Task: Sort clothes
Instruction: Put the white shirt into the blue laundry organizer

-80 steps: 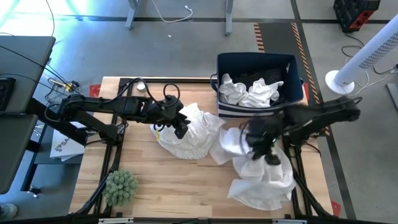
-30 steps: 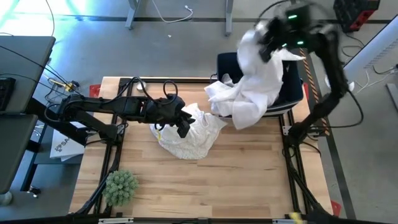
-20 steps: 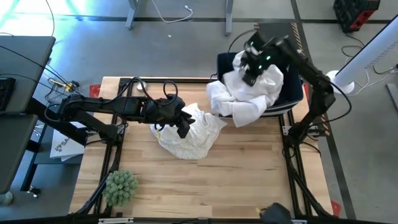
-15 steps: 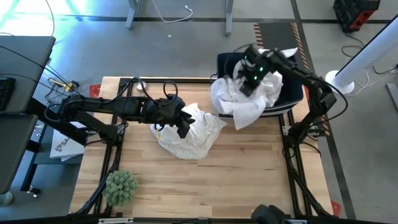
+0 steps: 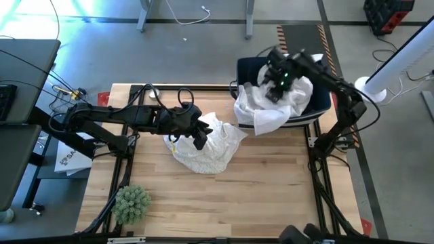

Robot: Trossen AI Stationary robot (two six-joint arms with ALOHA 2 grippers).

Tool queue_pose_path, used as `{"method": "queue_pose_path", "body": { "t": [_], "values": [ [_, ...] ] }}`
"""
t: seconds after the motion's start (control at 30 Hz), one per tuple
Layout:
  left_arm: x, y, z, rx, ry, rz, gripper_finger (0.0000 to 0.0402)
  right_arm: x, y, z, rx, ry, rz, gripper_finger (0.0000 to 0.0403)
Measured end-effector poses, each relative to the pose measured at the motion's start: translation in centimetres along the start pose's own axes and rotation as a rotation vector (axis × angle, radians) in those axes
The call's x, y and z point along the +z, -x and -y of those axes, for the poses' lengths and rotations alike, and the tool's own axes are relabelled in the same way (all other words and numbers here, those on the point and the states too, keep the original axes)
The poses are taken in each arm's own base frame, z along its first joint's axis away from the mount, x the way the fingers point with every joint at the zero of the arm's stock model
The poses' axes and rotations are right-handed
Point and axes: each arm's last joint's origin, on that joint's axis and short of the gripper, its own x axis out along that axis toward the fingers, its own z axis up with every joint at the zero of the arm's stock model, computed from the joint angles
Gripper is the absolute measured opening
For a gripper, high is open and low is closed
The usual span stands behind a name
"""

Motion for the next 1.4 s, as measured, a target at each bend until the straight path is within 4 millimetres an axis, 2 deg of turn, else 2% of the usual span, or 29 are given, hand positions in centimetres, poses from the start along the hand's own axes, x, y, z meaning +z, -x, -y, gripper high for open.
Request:
{"method": "queue_pose_path", "body": {
  "t": [0.1, 0.17, 0.23, 0.33, 0.4, 0.5, 0.67, 0.77, 0.9, 1.0, 1.07, 1.27, 1.4],
  "values": [
    [0.0, 0.0, 0.0, -0.001, 0.0, 0.0, 0.0136, -0.4, 4.2, -0.1, 0.015, -0.073, 0.044, 0.0201],
    [0.0, 0.0, 0.0, -0.005, 0.003, -0.003, 0.0136, -0.6, 6.5, -0.5, 0.089, -0.07, 0.119, 0.0204],
    [0.0, 0.0, 0.0, -0.006, 0.011, -0.005, 0.0136, -1.3, 8.4, -1.5, 0.255, 0.011, 0.225, 0.0205],
    [0.0, 0.0, 0.0, -0.006, 0.018, -0.005, 0.0136, -2.5, 10.2, -3.2, 0.623, 0.183, 0.372, 0.0204],
    [0.0, 0.0, 0.0, -0.006, 0.018, -0.005, 0.0136, -3.4, 9.9, -4.2, 0.772, 0.26, 0.377, 0.0204],
    [0.0, 0.0, 0.0, -0.007, 0.018, -0.005, 0.0136, -4.1, 7.6, -5.1, 0.795, 0.296, 0.307, 0.0204],
    [0.0, 0.0, 0.0, -0.006, 0.018, -0.004, 0.0136, -3.8, 1.8, -5.1, 0.668, 0.226, 0.211, 0.0203],
    [0.0, 0.0, 0.0, -0.005, 0.018, -0.004, 0.0136, -3.1, 0.0, -4.3, 0.61, 0.129, 0.257, 0.0203],
    [0.0, 0.0, 0.0, -0.006, 0.019, -0.005, 0.0136, -2.3, -1.3, -3.0, 0.487, -0.002, 0.319, 0.0204],
    [0.0, 0.0, 0.0, -0.005, 0.028, -0.004, 0.0136, -2.0, -1.3, -2.6, 0.547, -0.018, 0.342, 0.0204],
    [0.0, 0.0, 0.0, -0.005, 0.03, -0.004, 0.0136, -2.0, -0.5, -2.7, 0.598, 0.006, 0.347, 0.0204],
    [0.0, 0.0, 0.0, -0.005, 0.037, -0.004, 0.0136, -2.0, 2.9, -2.9, 0.667, 0.129, 0.41, 0.0203],
    [0.0, 0.0, 0.0, -0.005, 0.037, -0.003, 0.0136, -1.8, 4.7, -2.8, 0.641, 0.159, 0.473, 0.0203]
  ]
}}
